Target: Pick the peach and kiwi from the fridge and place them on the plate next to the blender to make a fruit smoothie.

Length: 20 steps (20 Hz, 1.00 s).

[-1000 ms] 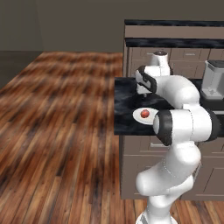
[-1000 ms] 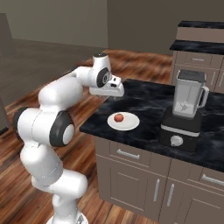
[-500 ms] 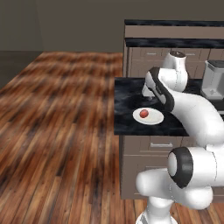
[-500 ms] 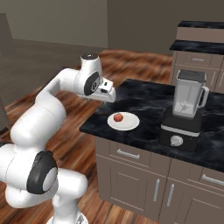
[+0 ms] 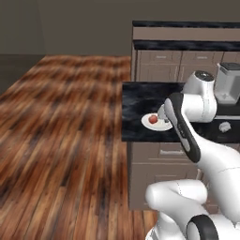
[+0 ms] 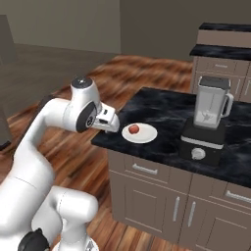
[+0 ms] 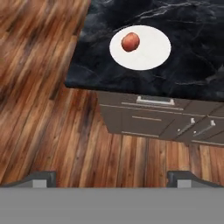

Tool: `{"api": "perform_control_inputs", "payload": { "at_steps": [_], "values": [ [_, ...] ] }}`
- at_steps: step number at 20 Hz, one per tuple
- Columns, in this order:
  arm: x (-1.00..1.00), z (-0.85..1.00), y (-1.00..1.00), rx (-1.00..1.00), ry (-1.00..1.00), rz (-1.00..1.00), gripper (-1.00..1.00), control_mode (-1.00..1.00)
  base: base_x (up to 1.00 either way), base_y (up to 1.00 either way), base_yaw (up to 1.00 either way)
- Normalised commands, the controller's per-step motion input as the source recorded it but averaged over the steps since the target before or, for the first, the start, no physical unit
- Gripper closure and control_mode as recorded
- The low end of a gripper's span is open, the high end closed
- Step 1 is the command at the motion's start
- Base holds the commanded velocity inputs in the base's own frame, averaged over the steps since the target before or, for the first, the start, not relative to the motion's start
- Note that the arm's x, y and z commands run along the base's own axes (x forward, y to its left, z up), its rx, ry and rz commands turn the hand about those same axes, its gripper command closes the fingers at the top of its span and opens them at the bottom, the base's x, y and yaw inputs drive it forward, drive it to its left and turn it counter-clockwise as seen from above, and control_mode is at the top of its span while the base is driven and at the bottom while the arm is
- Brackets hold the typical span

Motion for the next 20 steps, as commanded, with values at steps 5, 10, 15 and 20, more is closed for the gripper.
{"api": "perform_control_inputs", "payload": {
  "at_steps": [5, 10, 15, 20],
  "values": [
    [0.0, 0.0, 0.0, 0.0, 0.0, 0.0, -1.0, 1.0, -1.0, 0.0, -0.52],
    [0.0, 0.0, 0.0, 0.0, 0.0, 0.0, -1.0, 1.0, -0.65, -0.03, -0.76],
    [0.0, 0.0, 0.0, 0.0, 0.0, 0.0, -1.0, 1.0, -0.18, -0.56, -0.69],
    [0.0, 0.0, 0.0, 0.0, 0.0, 0.0, -1.0, 1.0, 0.0, -0.66, -0.75]
  ]
}}
